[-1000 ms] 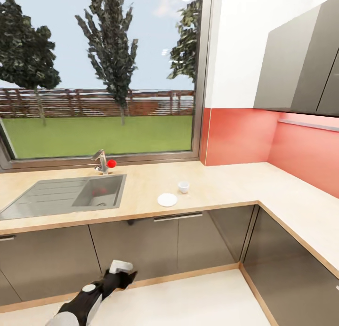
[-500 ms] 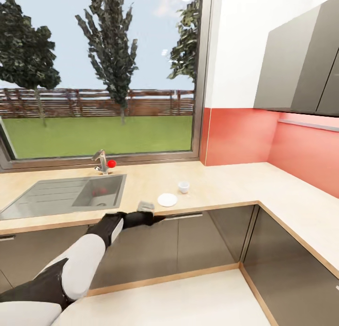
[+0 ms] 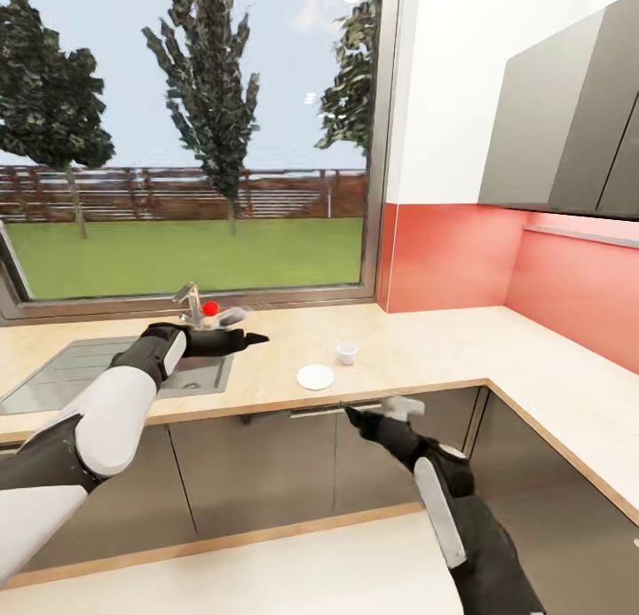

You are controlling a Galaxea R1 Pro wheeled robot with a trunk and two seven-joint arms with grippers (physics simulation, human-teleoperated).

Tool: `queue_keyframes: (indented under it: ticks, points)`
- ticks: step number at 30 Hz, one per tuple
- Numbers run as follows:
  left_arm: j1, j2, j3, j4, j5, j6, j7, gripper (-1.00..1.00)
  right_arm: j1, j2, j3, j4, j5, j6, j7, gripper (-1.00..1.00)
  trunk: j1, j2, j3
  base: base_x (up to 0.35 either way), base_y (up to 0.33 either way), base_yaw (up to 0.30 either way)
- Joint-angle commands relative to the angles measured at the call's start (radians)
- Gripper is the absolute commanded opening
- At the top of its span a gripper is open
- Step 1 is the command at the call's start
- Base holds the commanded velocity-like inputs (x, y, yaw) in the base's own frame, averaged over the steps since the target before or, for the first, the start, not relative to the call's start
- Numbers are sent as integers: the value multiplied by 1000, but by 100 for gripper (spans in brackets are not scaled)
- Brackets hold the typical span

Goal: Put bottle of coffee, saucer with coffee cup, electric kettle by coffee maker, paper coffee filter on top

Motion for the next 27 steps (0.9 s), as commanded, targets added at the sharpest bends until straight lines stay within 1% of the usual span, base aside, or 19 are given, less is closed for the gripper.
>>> queue_keyframes:
  ticks: [1, 2, 4, 6, 7, 8, 12, 20, 27]
  points:
    - [0, 2, 9, -1, -7, 8, -6, 100, -43, 1, -2, 33, -69, 70, 3, 100, 0, -1, -1, 0, 0, 0]
    - [0, 3, 9, -1, -6, 8, -6, 100, -89, 0, -3, 70, -139, 117, 2, 100, 0, -1, -1, 0, 0, 0]
    - [3, 3, 7, -3, -6, 8, -6, 100, -151, -3, -5, 129, -262, 177, -1, 100, 0, -1, -1, 0, 0, 0]
    - [9, 6, 10, -3, -6, 8, -6, 100, -174, -8, -5, 154, -315, 200, 1, 100, 0, -1, -1, 0, 0, 0]
    - [10, 7, 11, -3, -5, 8, -6, 100, -177, -9, -4, 157, -322, 203, 1, 100, 0, -1, -1, 11, 0, 0]
    - [11, 6, 11, -2, -4, 9, -7, 100, -182, -29, -4, 175, -336, 209, 3, 100, 0, -1, -1, 300, 0, 0]
    - [13, 1, 12, 3, -5, 9, -5, 100, -182, -44, 2, 180, -338, 211, 4, 100, 0, -1, -1, 325, 0, 0]
    - [14, -6, 13, 10, -5, 8, -4, 100, -182, -44, 8, 179, -337, 227, 3, 100, 0, -1, -1, 336, -4, 0]
    - [69, -5, 15, 0, 3, 2, -4, 100, -182, -43, 8, 184, -336, 228, 3, 100, 0, -1, -1, 311, -111, 0]
